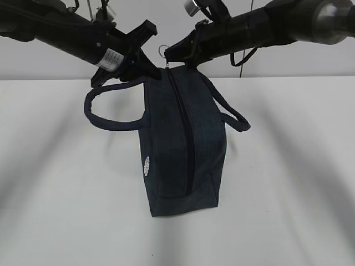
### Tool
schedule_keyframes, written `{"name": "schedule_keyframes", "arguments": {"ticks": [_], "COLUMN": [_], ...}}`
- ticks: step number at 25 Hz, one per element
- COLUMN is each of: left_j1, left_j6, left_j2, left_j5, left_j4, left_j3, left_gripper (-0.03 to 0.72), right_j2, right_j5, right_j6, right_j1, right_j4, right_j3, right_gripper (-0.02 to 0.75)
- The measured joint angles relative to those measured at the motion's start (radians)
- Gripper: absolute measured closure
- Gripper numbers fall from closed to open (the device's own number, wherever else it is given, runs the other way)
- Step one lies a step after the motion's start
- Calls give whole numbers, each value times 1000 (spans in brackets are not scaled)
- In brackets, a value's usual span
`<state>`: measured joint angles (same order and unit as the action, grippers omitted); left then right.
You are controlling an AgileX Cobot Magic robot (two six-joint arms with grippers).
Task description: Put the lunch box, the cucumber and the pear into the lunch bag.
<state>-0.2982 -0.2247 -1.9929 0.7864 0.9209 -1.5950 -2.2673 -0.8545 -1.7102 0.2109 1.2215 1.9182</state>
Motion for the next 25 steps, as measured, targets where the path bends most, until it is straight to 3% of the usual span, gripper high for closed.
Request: {"name": "schedule_keyframes", "arguments": {"ticks": [9, 25], "left_j1": [0, 0], "left_j6": [-52, -66], "left_j2": [63, 122], "left_j5": [62, 84], "left_j4": [-17, -44], "left_j3": [0, 4], "left_gripper": [672, 673], "right_j2": [0, 0], "right_j5": [18, -16], "right_j6": [-2, 97], "right_j1": [0, -7], "right_j4": [-2, -132], "right_j3": [0, 4], "right_gripper": [754, 754]}}
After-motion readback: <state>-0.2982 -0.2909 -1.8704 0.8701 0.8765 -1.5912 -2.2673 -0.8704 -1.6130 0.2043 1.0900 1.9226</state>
